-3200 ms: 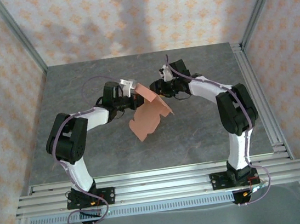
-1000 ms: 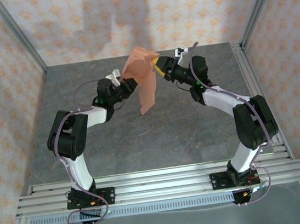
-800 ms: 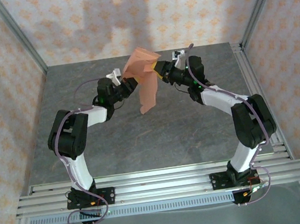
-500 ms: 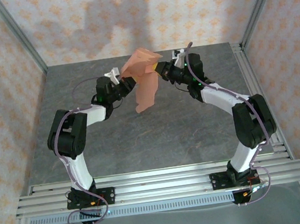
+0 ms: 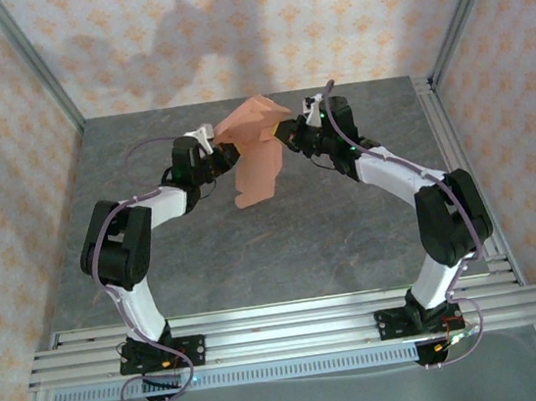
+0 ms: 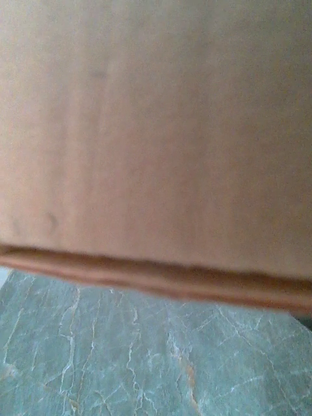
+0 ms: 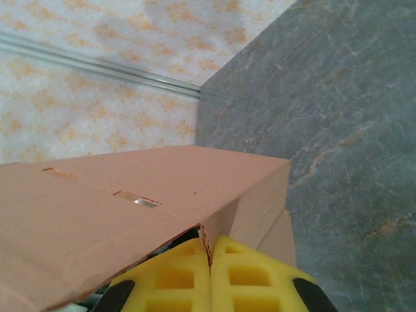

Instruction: Fold the paper box

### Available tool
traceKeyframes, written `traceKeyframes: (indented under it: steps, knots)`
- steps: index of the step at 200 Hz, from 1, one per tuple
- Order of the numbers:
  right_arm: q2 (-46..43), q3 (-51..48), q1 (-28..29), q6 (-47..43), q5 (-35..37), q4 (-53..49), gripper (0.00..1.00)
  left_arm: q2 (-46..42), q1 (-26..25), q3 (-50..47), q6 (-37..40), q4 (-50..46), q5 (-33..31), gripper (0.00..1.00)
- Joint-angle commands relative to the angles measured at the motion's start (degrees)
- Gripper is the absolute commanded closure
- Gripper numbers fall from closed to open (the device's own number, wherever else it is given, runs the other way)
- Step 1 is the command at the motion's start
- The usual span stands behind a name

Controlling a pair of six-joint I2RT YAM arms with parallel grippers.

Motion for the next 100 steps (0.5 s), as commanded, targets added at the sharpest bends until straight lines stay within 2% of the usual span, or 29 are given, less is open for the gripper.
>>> traceKeyframes:
  steps: [1,17,34,60,100]
  knots:
    - [0.0,2.2,0.4,-1.5,0.2,-0.9,0.9,-2.8,-0.6,-0.1,2.8,-2.1,-2.0,1.0]
    - [-0.7,1.8,0.3,-1.7,0.9,-0.8,0.6,-3.0,-0.6,-0.2,2.7,-2.2,-2.9,1.0]
    - [-2.2,0.9,0.4,-3.2,3.2,-1.4,0.45,-3.1,-0.6,-0.4,1.9,-3.2,-5.9,1.0]
    - [-5.6,0.4,0.4,-7.7,8.9,-6.3,0.35,-3.7,-0.5,-0.6,1.5,-6.8,-13.4,1.0]
    - [-9.8,5.3,3.9,-18.7,20.0,-20.7,0.32,-4.9,-0.5,-1.1,2.3,-9.4,-22.7,1.0]
